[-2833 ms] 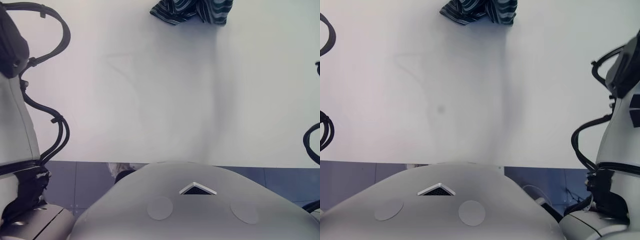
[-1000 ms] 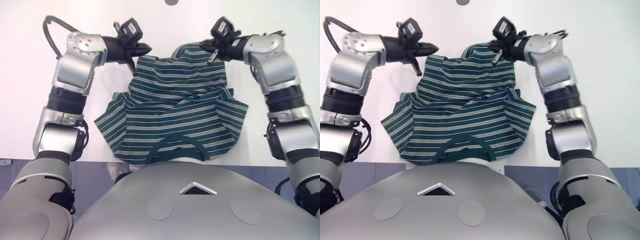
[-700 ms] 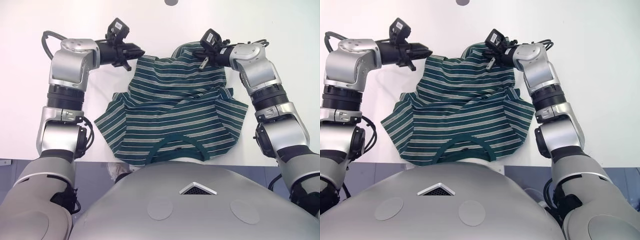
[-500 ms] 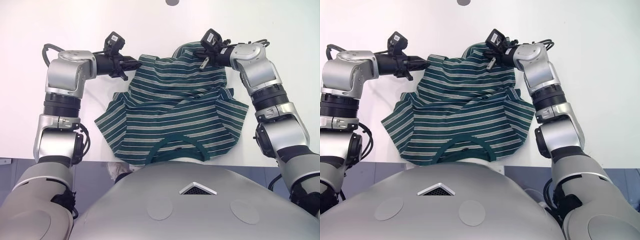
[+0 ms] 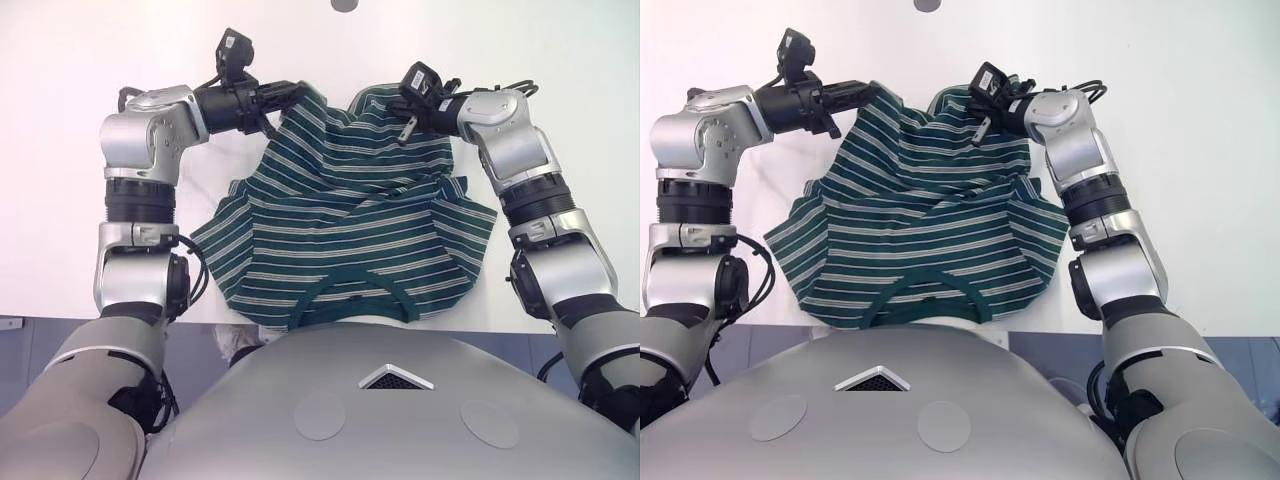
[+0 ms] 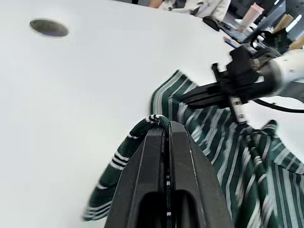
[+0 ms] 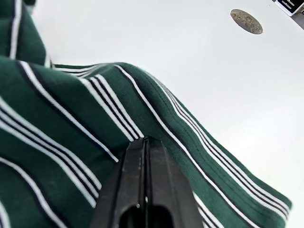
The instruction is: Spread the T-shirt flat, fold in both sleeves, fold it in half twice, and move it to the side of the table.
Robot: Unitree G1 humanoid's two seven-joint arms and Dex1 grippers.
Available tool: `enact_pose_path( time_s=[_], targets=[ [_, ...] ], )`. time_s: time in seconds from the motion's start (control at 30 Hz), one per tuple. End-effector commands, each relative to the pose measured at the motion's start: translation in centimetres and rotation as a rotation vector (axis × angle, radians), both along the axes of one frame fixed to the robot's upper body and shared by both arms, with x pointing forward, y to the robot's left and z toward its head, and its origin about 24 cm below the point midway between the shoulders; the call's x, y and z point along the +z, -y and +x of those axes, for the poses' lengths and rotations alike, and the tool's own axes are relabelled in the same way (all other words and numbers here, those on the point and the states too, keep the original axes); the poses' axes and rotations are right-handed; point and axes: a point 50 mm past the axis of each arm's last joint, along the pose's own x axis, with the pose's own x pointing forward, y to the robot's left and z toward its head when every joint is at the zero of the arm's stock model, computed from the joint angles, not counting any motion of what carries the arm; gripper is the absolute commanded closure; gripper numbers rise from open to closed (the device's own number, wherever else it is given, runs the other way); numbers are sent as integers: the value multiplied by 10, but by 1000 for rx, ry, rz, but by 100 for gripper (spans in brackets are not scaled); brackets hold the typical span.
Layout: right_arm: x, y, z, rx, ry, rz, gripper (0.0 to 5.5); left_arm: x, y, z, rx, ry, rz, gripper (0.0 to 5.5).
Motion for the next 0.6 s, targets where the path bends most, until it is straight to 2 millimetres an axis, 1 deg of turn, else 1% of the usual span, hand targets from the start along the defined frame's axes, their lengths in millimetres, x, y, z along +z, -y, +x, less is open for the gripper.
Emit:
enact_pose_path(
  time_s=[0.03,0.1,0.13,0.2,0.27,0.4,0.43,0.47,0.5,0.53,0.6],
  targets=[
    [-17,8,-9,-28,-71,-45,550,8,30,-34,-242,105,30,548],
    [-16,9,-9,-30,-70,-46,550,-4,36,-54,-378,129,158,548],
    [-17,9,-8,-30,-70,-48,550,-13,36,-54,-361,122,215,548],
    [-17,9,-9,-29,-70,-53,550,-25,26,-36,-205,126,303,548],
    [-18,9,-9,-30,-70,-57,550,-25,12,-17,-57,142,336,548],
    [-19,14,-7,-51,-65,-75,550,-15,-29,18,264,155,353,548],
    [-19,14,-6,-55,-62,-75,550,-16,-40,25,341,130,370,548],
    [-18,13,-4,-60,-53,-73,550,-23,-50,29,405,92,420,548],
    [-16,12,-1,-70,-36,-66,550,-31,-56,31,437,59,481,548],
    [-14,12,1,-87,-14,-57,550,-37,-58,33,449,45,529,548],
    [-8,9,11,-117,76,-15,550,-47,-55,39,473,27,571,548]
  ],
)
